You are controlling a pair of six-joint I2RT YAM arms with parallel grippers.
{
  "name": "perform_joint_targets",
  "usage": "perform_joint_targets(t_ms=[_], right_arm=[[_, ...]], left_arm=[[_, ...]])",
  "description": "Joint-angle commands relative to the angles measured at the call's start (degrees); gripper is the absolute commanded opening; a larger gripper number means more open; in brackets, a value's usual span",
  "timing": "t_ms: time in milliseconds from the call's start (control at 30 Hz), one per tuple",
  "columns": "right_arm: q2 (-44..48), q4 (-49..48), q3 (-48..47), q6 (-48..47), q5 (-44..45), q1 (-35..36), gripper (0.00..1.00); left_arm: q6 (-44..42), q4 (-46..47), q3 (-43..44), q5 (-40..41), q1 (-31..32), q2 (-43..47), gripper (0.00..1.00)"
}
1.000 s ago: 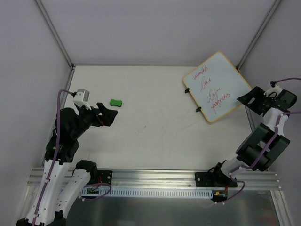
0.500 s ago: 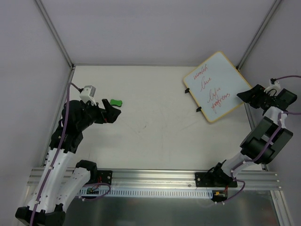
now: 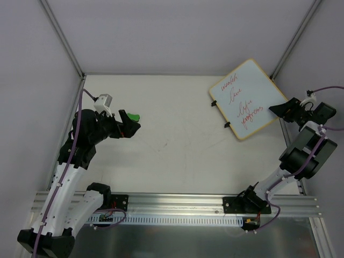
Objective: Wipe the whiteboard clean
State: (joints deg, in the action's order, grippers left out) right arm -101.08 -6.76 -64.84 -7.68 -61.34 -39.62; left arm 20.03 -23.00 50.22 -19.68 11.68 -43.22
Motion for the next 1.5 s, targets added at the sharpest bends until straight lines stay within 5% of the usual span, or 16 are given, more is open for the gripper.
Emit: perform_joint_targets(t_ms=[0,333,433,1467], right_arm=[[-2.63,-2.02,-2.84,2.14,-3.43,-0.46,0.54],[-3.51,-3.43,-3.63,3.46,-6.59,-0.55,0.23],[-2.64,-4.48,-3.28,4.43,-7.74,-0.55,0.0],[12.39,-24.52,-5.83,28.69,-6.34,3.66,0.0]], left_arm=[[0.62,1.3,2.43,-2.29,0.45,-0.72,0.99],[0.89,1.3,2.34,-2.99,0.45,-1.6,0.99],[0.8,1.3,2.17,-2.99,0.53,-1.6,0.99],[-1.05,1.3,-0.65,0.78,0.53,1.91,0.99]])
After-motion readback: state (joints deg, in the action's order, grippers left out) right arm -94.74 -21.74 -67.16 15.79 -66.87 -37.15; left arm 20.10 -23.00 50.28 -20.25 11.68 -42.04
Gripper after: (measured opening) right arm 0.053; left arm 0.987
